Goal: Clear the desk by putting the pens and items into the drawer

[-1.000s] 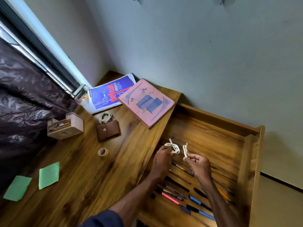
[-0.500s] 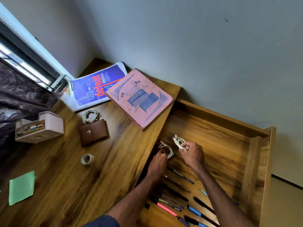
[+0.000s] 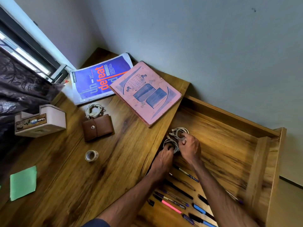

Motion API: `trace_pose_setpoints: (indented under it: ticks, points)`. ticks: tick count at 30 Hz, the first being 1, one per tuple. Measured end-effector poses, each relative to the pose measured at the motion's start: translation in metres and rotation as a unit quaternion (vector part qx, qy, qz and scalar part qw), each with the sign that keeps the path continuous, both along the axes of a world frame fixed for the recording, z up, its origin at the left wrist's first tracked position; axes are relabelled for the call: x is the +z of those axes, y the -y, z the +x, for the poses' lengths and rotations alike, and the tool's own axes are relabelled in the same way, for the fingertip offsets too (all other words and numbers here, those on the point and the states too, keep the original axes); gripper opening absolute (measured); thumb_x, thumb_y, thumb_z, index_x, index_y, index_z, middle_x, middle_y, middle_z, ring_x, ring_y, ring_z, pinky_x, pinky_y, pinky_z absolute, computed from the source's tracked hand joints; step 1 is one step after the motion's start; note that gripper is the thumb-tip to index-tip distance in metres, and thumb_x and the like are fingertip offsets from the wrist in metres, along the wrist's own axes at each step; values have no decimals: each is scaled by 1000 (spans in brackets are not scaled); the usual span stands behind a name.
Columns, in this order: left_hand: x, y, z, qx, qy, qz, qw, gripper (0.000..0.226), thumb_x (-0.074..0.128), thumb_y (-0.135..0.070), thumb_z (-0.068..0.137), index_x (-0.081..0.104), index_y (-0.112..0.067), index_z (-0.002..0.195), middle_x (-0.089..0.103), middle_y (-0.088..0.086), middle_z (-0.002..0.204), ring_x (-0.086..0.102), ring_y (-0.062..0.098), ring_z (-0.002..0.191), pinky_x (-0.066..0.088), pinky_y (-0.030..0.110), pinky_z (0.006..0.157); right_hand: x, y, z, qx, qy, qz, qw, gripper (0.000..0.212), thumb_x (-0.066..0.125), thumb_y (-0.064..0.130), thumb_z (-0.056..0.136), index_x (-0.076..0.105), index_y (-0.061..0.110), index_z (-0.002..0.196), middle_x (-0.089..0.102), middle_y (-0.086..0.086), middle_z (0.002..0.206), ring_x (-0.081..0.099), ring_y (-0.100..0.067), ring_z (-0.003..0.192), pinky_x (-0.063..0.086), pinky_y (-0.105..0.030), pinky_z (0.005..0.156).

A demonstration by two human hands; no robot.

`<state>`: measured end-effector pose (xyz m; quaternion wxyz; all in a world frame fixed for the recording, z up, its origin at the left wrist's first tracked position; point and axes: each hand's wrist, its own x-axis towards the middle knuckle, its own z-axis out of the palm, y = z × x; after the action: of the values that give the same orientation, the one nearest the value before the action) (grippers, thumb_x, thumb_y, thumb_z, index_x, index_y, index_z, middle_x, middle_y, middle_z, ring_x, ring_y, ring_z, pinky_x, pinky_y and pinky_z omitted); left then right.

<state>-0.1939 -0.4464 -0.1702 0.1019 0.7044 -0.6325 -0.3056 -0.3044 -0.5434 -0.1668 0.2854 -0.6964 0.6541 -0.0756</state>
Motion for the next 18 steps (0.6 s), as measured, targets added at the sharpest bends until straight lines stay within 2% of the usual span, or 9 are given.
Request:
trace_pose_setpoints:
  ticks: [3, 5, 8, 12, 15, 18]
  points:
    - [27, -1, -3, 12, 10, -28, 999, 47, 57, -10, 97, 46, -11, 142, 37, 9, 150, 60, 14, 92, 58, 25, 73, 20, -14, 3, -20, 63, -44, 997, 25, 69, 22, 90, 67, 20, 114, 69, -2, 90, 64, -18, 85, 52, -29, 74]
    - [46, -11, 3, 26, -13, -63, 998, 44, 57, -15, 98, 48, -12, 141, 39, 9, 151, 60, 13, 95, 55, 19, 73, 39, -25, 9, -15, 108, -89, 990, 17, 68, 21, 90, 68, 21, 107, 64, 6, 81, 60, -12, 77, 55, -33, 72]
    - [71, -30, 23, 75, -55, -96, 991, 39, 55, -20, 100, 53, -12, 138, 45, 4, 146, 60, 10, 103, 52, 14, 81, 68, -40, 27, 10, 156, -125, 980, 12, 66, 22, 91, 69, 21, 103, 68, 8, 89, 62, -8, 81, 56, -33, 74]
    - [96, -53, 69, 148, -37, -130, 980, 33, 51, -29, 100, 57, -19, 130, 45, -6, 142, 61, 6, 92, 58, 24, 74, 94, -56, 65, 73, 172, -123, 975, 13, 66, 24, 90, 69, 22, 102, 68, 6, 90, 61, -9, 80, 55, -31, 69]
    - [107, -64, 111, 208, -12, -144, 967, 25, 55, -16, 95, 63, -20, 118, 52, -7, 134, 63, 10, 86, 56, 27, 70, 106, -66, 98, 136, 171, -100, 971, 11, 66, 24, 89, 67, 22, 100, 66, 5, 91, 60, -10, 79, 51, -27, 68]
    - [114, -69, 151, 264, -12, -157, 952, 25, 57, -8, 88, 67, -17, 109, 58, -2, 127, 65, 17, 92, 57, 34, 75, 112, -73, 130, 196, 141, -59, 969, 16, 63, 25, 88, 67, 20, 103, 65, 3, 93, 61, -14, 82, 53, -29, 70]
